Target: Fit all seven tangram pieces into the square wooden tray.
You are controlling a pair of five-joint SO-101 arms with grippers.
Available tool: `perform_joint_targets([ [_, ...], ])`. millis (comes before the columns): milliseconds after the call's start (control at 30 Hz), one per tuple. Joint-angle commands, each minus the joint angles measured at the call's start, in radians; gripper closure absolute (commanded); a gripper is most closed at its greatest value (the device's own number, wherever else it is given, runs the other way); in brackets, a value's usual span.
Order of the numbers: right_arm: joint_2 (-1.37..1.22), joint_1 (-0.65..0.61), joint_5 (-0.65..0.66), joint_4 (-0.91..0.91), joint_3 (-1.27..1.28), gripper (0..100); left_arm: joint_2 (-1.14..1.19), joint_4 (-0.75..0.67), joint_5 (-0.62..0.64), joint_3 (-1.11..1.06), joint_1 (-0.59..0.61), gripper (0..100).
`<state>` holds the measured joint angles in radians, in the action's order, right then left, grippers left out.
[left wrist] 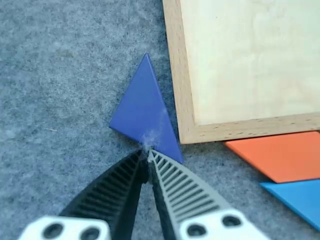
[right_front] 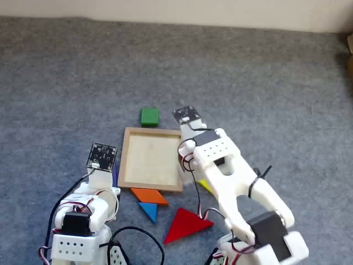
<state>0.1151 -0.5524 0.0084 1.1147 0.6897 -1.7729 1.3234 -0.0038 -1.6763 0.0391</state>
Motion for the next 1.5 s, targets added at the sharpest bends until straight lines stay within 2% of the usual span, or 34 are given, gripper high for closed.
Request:
perform_joint_targets([
  [0, -0.105, -0.004, -0.008, -0.018, -0.087, 63.0, -0.041, 0.003, -0.005, -0.021, -0.005, 100],
  [300, -0.171, -0.004, -0.011, -0.013, -0.174, 63.0, -0.041, 0.003, -0.005, -0.021, -0.005, 100],
  [433, -0.171, -0.004, -0.071, -0.015, -0.193, 63.0, -0.041, 0.003, -0.005, -0.021, -0.005, 100],
  [767, -0.171, 0.051, -0.112, -0.022, -0.219, 63.0, -0.041, 0.003, -0.005, -0.021, -0.005, 100],
  [1467, -0.177, -0.007, -0.112, 0.010, -0.208, 63.0, -0.041, 0.003, -0.005, -0.021, -0.005, 100],
])
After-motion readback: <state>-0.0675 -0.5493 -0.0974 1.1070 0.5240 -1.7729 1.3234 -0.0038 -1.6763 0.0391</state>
